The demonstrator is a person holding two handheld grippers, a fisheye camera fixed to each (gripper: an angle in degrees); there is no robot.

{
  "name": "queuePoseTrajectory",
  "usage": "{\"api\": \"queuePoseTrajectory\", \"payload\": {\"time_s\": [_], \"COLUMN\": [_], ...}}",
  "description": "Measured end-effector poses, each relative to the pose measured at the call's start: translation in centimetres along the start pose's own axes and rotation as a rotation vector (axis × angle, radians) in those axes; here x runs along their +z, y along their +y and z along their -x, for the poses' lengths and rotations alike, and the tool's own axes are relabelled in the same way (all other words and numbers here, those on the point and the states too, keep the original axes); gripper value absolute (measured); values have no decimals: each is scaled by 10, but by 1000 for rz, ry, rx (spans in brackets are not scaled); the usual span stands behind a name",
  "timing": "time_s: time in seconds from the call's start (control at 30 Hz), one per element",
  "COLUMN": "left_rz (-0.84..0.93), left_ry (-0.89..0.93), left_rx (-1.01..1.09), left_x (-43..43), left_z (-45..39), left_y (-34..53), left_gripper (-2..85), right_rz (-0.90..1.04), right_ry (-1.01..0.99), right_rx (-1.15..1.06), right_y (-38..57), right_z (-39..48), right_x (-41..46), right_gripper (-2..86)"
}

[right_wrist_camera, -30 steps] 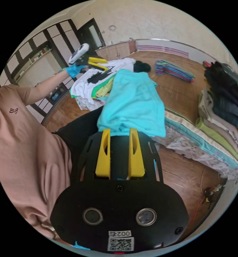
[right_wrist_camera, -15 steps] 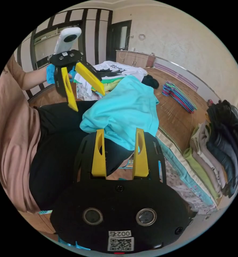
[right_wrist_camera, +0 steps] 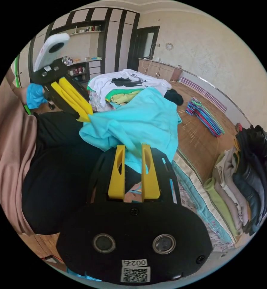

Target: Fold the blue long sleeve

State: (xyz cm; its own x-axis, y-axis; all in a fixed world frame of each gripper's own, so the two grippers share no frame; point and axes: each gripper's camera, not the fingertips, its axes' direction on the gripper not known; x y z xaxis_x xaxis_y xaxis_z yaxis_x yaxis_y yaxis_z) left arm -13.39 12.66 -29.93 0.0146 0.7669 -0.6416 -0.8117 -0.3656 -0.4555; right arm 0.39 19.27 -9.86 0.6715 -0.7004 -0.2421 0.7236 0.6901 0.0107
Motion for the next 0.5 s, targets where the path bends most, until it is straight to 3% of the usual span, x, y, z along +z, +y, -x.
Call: {"api": "queuePoseTrajectory", "payload": {"time_s": [0.23,0.5], "left_rz": [36,-12], "left_ry": [-16,128], "left_rx": [5,-131], "left_x": [-27,-21], "left_z": [-3,-20], "left_y": [24,40], "left_gripper": [-8,55], "right_rz": [-41,-65], "right_ry": [27,113], "right_rx": [59,176], "right_y": [19,39], "right_z": [2,-5], "right_x": [-3,-13], "right_gripper": [93,1]}}
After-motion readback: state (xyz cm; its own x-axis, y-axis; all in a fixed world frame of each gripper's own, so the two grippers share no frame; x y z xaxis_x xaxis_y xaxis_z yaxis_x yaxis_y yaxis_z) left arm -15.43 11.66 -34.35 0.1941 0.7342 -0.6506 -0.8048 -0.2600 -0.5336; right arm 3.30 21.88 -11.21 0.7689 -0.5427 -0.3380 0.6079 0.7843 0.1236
